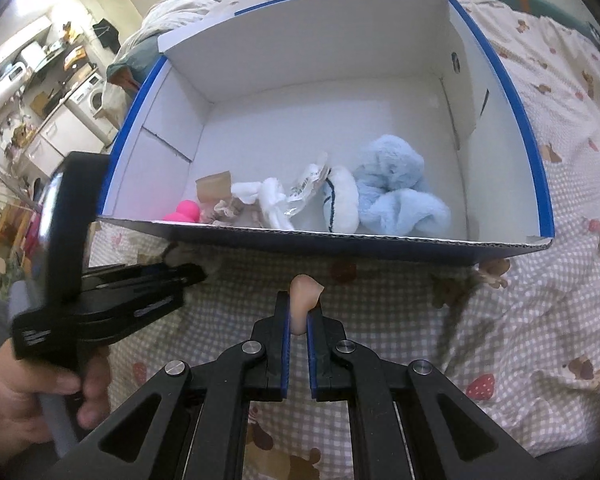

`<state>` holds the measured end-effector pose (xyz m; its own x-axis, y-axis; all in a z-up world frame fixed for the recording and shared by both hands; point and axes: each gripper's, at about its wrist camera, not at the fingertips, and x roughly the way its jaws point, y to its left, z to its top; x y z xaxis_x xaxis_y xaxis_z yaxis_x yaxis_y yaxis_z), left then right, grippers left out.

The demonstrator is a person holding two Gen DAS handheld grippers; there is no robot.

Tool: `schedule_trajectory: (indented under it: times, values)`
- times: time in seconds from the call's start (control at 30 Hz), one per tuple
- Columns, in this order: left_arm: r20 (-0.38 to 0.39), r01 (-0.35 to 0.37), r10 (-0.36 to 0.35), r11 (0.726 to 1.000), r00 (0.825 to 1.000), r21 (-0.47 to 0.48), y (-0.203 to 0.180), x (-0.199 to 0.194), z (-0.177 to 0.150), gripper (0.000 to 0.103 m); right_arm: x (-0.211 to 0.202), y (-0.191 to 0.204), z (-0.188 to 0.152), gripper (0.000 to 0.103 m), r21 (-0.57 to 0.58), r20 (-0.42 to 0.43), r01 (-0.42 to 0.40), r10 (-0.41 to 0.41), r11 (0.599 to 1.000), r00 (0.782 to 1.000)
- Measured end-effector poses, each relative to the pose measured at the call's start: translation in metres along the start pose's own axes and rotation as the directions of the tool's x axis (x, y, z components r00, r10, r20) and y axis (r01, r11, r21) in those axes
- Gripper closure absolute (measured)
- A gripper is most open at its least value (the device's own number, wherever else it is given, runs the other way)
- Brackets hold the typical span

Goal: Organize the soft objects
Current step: 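Grasp the peach foam cylinder with the right tool while the left tool grasps the cream lace scrunchie, then carry the scrunchie and foam cylinder over the box with both tools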

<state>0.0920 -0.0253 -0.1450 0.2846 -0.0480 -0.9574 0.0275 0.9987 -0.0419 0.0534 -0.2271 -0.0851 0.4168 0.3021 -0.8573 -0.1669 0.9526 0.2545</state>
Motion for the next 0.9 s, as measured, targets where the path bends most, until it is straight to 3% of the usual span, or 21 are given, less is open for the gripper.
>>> schedule_trajectory:
  times: [0.17, 0.6, 0.9]
  values:
    - [0.019, -0.049, 0.049, 0.998, 0.999, 0.030, 0.003, -0.011, -0.011, 0.087, 0.002, 0.006, 0.000, 0.094, -0.021, -0.003, 0.001, -0.001, 1.000, 1.000]
    - [0.036, -0.055, 0.056, 0.998, 0.998, -0.028, 0.004, -0.049, -0.015, 0.087, -0.004, 0.009, -0.005, 0.094, -0.037, -0.003, -0.004, 0.004, 0.999, 1.000]
    - [0.157, -0.070, 0.068, 0.997, 0.985, 0.010, -0.003, -0.107, -0.019, 0.087, -0.035, 0.018, 0.009, 0.094, -0.048, 0.046, -0.072, 0.074, 0.996, 0.996]
